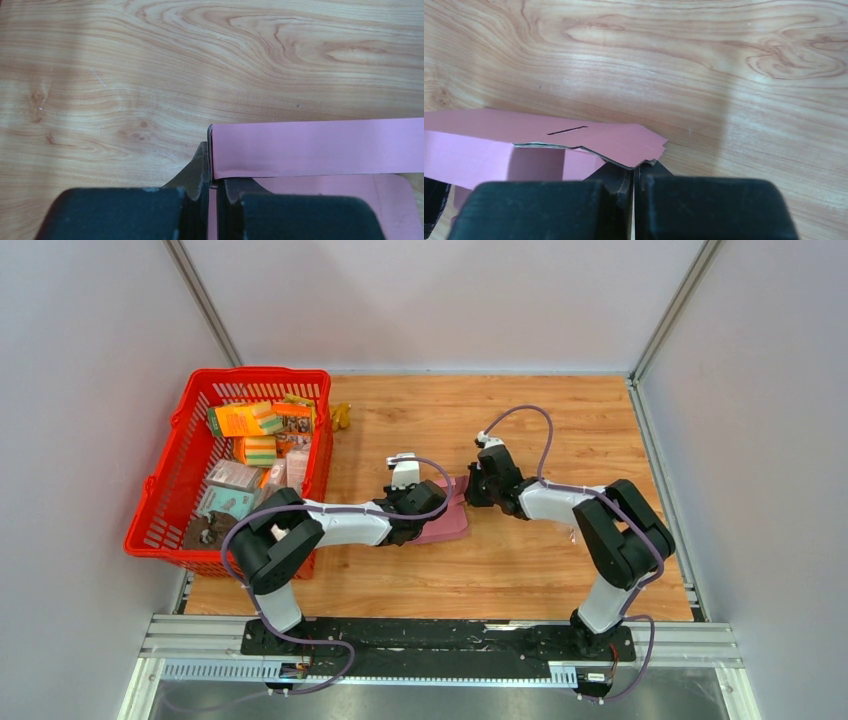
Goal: Fold the paper box
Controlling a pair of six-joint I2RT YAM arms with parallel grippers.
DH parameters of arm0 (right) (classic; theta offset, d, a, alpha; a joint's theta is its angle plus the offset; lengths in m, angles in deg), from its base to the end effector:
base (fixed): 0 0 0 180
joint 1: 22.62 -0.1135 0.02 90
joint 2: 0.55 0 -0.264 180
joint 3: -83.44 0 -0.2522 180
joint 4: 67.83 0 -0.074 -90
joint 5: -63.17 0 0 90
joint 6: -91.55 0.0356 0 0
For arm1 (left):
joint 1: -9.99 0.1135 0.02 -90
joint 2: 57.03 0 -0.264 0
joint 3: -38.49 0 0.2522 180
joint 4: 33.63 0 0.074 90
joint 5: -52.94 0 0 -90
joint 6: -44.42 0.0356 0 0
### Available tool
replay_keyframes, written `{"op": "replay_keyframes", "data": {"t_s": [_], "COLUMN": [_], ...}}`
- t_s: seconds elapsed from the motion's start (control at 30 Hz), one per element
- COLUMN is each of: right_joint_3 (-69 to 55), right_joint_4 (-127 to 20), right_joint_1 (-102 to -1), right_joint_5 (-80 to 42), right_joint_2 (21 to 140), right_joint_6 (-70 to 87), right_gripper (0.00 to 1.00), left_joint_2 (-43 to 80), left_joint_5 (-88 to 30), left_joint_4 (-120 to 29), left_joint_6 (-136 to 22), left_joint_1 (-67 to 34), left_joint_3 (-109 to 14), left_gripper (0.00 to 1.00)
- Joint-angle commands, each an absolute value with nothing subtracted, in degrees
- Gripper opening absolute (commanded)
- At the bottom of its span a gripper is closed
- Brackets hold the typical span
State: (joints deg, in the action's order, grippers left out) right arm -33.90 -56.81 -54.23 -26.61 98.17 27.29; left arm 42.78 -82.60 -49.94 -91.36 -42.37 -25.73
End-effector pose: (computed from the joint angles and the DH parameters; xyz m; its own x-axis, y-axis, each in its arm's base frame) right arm 0.2882 0.1776 0.1457 -0.7904 0.0235 -0.6122 -0.2033 0.9326 0.2983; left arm 0.2223 -0.2467 0.1490 -0.5399 -0.1219 -0.8329 -0.1452 0.9881 -0.0505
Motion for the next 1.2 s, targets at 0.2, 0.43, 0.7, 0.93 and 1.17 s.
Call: {"op": "replay_keyframes", "data": {"t_s": [0.2,0.43,0.7,0.93,1.17], "right_joint_3": [-36.7,-33.4,-31.7,-34.5,-35.9], "right_joint_4": [-67.1,-65.2,-59.8,-54.3,-40.6], "right_joint_1": [-55.0,-55.0,-55.0,-55.0,-53.0], "right_joint_5": [-16.3,-16.4,-19.4,-22.3,-32.4], "right_joint_2": [94.6,99.8,103.3,93.2,80.9], "right_joint_6": [35.7,37.9,40.0,35.6,28.1], "right_gripper": [0.0,0.0,0.0,0.02,0.16], "left_joint_2": [43.8,43.7,43.3,43.5,43.8], "left_joint_5": [-83.1,-82.6,-81.5,-82.7,-83.3], "left_joint_4": [-51.5,-50.8,-48.8,-48.6,-48.5], "left_joint_6": [-91.7,-92.0,-92.9,-94.3,-94.4], "left_joint_1": [-42.1,-42.1,-42.1,-42.0,-41.8], "left_joint_3": [-27.4,-27.0,-25.8,-25.1,-25.1], "left_gripper": [0.0,0.0,0.0,0.0,0.0]}}
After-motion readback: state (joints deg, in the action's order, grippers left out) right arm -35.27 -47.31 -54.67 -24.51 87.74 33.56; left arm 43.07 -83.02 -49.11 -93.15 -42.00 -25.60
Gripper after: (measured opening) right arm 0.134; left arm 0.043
